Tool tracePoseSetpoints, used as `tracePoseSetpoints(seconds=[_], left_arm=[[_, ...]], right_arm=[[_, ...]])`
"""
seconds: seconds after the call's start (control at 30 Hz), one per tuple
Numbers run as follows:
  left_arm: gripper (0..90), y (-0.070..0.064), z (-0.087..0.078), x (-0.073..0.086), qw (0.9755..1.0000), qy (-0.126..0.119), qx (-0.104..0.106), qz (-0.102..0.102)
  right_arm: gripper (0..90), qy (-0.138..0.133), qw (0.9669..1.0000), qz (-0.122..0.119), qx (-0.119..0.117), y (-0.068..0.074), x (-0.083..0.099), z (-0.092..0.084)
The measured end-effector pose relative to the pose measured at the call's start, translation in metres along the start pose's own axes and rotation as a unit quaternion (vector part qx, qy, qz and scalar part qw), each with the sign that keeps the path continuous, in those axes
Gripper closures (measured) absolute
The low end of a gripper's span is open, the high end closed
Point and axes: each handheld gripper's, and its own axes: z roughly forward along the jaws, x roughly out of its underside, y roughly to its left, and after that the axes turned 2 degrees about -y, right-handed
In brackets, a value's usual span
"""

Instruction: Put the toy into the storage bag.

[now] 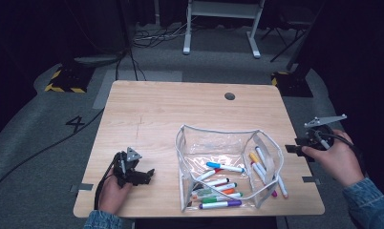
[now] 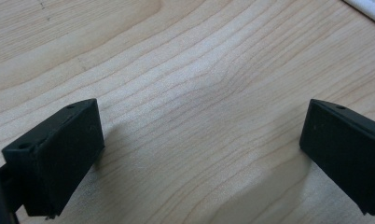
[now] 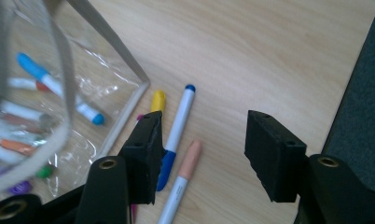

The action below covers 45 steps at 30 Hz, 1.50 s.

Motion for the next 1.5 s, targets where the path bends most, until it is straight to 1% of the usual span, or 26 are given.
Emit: tracePoseSetpoints(seconds=[0.03,0.07,0.1,0.13,0.2,0.3,0.4,0.5,0.57,0.63,0.8,0.93,1.0,1.13,1.23,1.3,1.33,1.4,1.5], left_arm=[[0.0,0.000,0.000,0.000,1.0000,0.000,0.000,0.000],[0.0,0.000,0.000,0.000,1.0000,0.000,0.000,0.000],[0.0,0.000,0.000,0.000,1.0000,0.000,0.000,0.000],[0.0,0.000,0.000,0.000,1.0000,0.000,0.000,0.000],[0.0,0.000,0.000,0.000,1.0000,0.000,0.000,0.000],[0.0,0.000,0.000,0.000,1.0000,0.000,0.000,0.000],[0.0,0.000,0.000,0.000,1.0000,0.000,0.000,0.000],[0.0,0.000,0.000,0.000,1.0000,0.000,0.000,0.000],[0.0,0.000,0.000,0.000,1.0000,0.000,0.000,0.000],[0.0,0.000,0.000,0.000,1.0000,0.000,0.000,0.000],[0.0,0.000,0.000,0.000,1.0000,0.000,0.000,0.000],[0.0,0.000,0.000,0.000,1.0000,0.000,0.000,0.000],[0.0,0.000,0.000,0.000,1.0000,0.000,0.000,0.000],[0.0,0.000,0.000,0.000,1.0000,0.000,0.000,0.000],[0.0,0.000,0.000,0.000,1.0000,0.000,0.000,0.000],[0.0,0.000,0.000,0.000,1.0000,0.000,0.000,0.000],[0.0,0.000,0.000,0.000,1.0000,0.000,0.000,0.000],[0.0,0.000,0.000,0.000,1.0000,0.000,0.000,0.000],[0.0,0.000,0.000,0.000,1.0000,0.000,0.000,0.000]], right_arm=[[48.4,0.008,1.0000,0.006,-0.001,-0.001,0.005,0.006],[48.5,0.013,0.9999,0.008,-0.003,-0.001,0.009,0.010],[48.5,0.013,0.9999,0.008,-0.003,-0.001,0.009,0.010],[48.8,0.021,0.9997,0.009,-0.006,-0.002,0.013,0.015],[50.7,0.051,0.9985,0.018,-0.010,-0.002,0.028,0.032],[52.3,0.071,0.9972,0.023,-0.010,-0.001,0.039,0.046],[53.3,0.085,0.9959,0.028,-0.016,0.000,0.047,0.057],[54.3,0.104,0.9938,0.033,-0.024,0.001,0.055,0.068],[55.0,0.111,0.9929,0.033,-0.028,0.001,0.059,0.074],[55.5,0.120,0.9915,0.039,-0.031,0.003,0.063,0.079],[58.0,0.133,0.9895,0.042,-0.035,0.004,0.069,0.088],[59.2,0.140,0.9885,0.041,-0.039,0.004,0.074,0.093],[62.2,0.143,0.9882,0.043,-0.033,0.003,0.076,0.095],[70.3,0.148,0.9877,0.048,-0.019,-0.001,0.077,0.094],[76.2,0.148,0.9871,0.060,-0.007,-0.003,0.078,0.094],[76.9,0.146,0.9872,0.065,-0.003,-0.004,0.078,0.094],[76.9,0.148,0.9865,0.070,-0.002,-0.004,0.077,0.094],[77.0,0.147,0.9866,0.072,0.000,-0.004,0.077,0.094],[77.1,0.146,0.9865,0.074,-0.003,-0.006,0.077,0.093]])
